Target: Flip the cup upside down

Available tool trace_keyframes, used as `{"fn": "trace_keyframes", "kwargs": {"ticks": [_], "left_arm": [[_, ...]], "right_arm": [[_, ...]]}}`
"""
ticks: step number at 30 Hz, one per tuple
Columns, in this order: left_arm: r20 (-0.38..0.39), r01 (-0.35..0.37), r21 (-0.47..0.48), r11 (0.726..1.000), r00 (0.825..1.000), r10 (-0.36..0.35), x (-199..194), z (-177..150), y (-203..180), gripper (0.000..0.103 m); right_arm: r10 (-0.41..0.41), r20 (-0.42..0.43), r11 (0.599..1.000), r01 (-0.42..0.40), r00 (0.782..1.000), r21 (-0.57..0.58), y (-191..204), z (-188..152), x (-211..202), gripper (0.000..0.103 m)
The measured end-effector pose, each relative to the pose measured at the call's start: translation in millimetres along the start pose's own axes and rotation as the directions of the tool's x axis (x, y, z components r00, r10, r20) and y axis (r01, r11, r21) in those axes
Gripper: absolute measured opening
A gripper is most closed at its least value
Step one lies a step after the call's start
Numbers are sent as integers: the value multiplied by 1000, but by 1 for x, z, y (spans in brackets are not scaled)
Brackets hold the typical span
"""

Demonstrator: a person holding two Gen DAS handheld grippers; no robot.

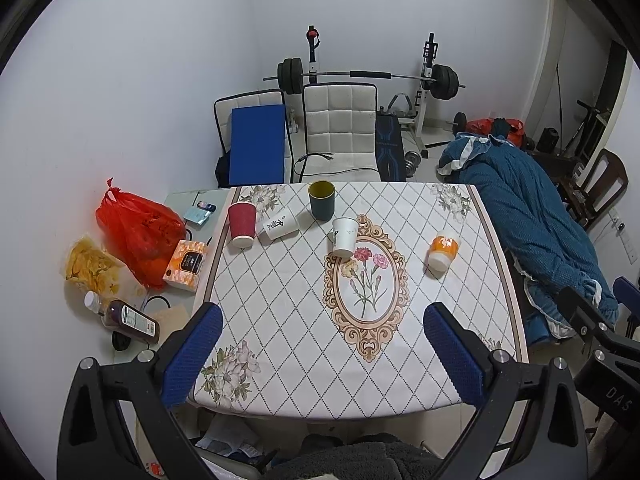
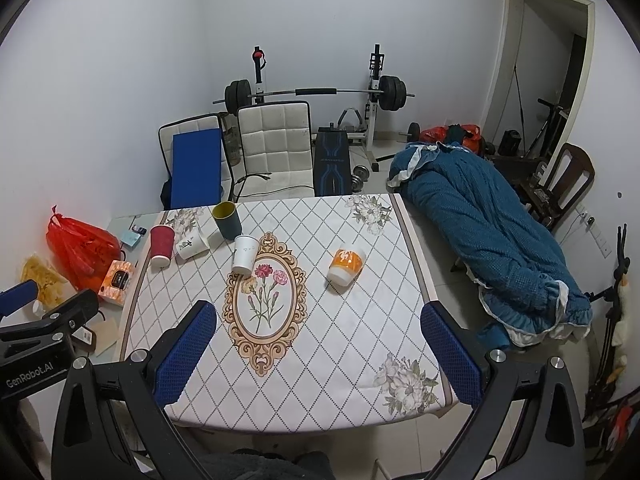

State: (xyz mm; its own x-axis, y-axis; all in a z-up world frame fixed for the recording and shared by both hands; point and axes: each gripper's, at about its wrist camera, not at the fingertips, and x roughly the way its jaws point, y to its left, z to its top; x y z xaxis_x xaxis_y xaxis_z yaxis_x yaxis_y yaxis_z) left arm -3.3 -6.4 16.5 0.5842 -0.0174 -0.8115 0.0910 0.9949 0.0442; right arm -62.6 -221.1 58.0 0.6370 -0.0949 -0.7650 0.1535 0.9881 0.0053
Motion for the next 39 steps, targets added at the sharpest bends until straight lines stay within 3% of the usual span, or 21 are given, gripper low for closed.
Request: {"fn": "trace_keyframes", "kwargs": {"ticks": [39], "left_arm": [[25,-5,-1,1000,1000,5,-11,16,-4,103]], "right_arm": [[16,8,1000,-17,1000,20,4,13,-2,103]]}}
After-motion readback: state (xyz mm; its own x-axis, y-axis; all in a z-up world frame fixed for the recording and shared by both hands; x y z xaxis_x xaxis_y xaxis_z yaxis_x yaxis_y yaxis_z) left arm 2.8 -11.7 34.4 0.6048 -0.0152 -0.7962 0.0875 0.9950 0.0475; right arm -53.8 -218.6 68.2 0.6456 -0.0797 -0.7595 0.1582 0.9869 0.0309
